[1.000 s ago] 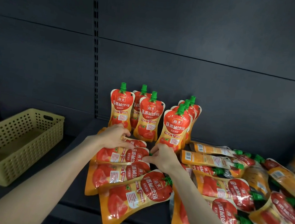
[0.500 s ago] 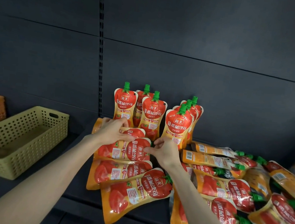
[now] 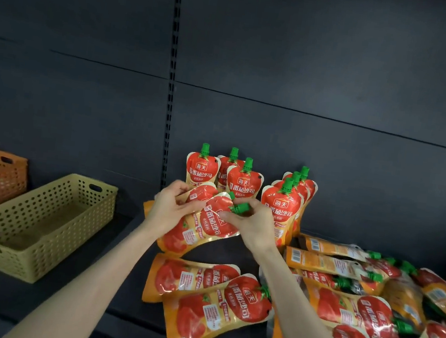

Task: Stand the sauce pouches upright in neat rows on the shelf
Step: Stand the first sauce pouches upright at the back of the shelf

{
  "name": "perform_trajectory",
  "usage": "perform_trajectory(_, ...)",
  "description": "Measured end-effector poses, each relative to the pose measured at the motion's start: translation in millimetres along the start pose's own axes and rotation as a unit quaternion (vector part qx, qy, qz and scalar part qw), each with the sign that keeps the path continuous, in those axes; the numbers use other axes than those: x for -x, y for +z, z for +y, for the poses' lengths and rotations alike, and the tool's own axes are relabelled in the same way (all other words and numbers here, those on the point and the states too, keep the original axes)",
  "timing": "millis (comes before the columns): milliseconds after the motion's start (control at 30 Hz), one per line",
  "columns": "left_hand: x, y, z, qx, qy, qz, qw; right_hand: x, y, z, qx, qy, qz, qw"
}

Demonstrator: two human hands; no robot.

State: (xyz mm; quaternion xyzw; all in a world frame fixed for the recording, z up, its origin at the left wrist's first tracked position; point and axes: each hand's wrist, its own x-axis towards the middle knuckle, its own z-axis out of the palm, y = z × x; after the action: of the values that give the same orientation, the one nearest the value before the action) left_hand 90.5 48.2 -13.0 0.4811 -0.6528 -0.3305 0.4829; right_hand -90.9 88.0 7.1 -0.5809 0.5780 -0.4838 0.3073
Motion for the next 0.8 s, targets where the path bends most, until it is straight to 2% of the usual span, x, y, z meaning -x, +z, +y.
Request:
perform_trajectory(167,2,-2,-3,0.142,-0.002,0.021,0.99,-17,9,-31,-0.068,-0.059,0.037,0.995)
perform_trajectory(333,-6,-10,-16,0.242,-0.036,0.026,0.969,-27,16,-41,-0.041,-0.093,0.059,0.993)
perform_trajectory(533,-10,-11,-33,0.221,-0.037,-0.032,0.974,-21,23,-17,-0.004,-0.066,0.1,0.993)
perform_trajectory(667,-3,-9,-51,0.177,-0.044,-0.057,0.982,-4,35,18,-0.034,-0.002,0.067,0.997)
perform_trajectory(800,-5,-12,-59,0.157,-0.029,-0.059,0.985,-2,40,33,-0.014,-0.003,0.051,0.999)
